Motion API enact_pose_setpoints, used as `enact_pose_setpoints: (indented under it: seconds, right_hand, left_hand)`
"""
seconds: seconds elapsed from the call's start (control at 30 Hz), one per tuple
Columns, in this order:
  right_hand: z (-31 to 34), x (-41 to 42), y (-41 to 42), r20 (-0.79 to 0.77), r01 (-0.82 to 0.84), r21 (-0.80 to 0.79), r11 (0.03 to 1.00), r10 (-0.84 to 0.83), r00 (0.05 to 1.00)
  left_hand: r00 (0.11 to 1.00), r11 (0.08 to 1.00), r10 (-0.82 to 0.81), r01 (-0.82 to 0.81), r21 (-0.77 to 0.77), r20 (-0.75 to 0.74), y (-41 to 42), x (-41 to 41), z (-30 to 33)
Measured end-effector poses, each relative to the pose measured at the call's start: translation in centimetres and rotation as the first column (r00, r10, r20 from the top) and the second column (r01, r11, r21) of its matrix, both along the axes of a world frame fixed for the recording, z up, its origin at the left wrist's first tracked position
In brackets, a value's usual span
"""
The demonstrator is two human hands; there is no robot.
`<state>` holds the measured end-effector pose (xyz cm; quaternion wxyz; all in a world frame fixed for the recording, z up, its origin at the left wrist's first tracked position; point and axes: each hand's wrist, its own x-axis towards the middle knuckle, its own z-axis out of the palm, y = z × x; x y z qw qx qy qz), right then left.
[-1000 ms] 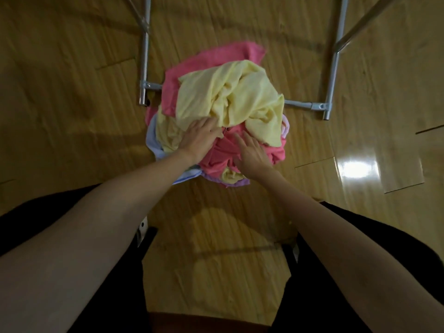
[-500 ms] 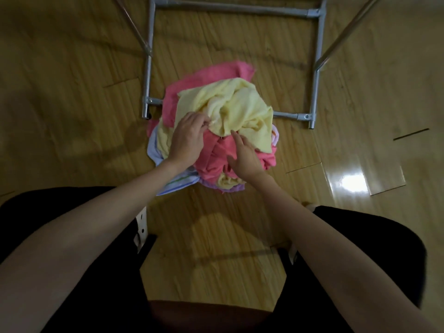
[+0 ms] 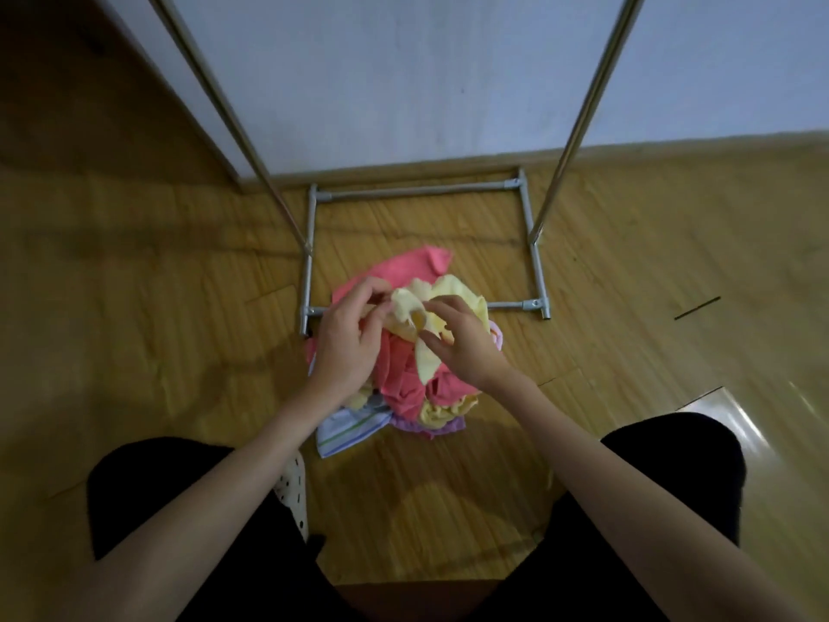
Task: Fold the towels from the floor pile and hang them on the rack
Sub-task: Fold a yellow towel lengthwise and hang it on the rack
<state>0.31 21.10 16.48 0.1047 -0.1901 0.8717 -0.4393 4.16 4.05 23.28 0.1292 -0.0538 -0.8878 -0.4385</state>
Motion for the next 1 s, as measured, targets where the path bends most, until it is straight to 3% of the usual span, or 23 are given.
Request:
enact_pose_setpoints:
  seconds: [0.2,0.43,0.67,1.0]
  right_hand:
    - [5.7,1.9,0.3,-0.091,-0.04,-0.065,0.997,0.034,0.995]
    - [9.4,4.4,1.4,-0.051,-0.015,-0.126,0.992,0.009,0.999]
    - [9.0,7.9,3.1,0.117,0.12,-0.034,0.992,-0.115,0.986]
    - [12.4,8.0,6.9,0.244,0.388,-0.145,0.91,-0.348,0.905]
  left_hand:
    - [0.997,0.998,-0.032,0.035,0.047,-0.069,-0.4,1.8,6.0]
    - [0.994,0.978,0.056,-0.035,0.205,-0.097,-1.1,3.6,11.5]
    - [0.977,0.885,0.182,-0.114,0.451,-0.109,-1.1,5.2,15.5]
    - [0.903,0.756,0.422,-0.304,0.58,-0.077,-5.8,4.2,18.6]
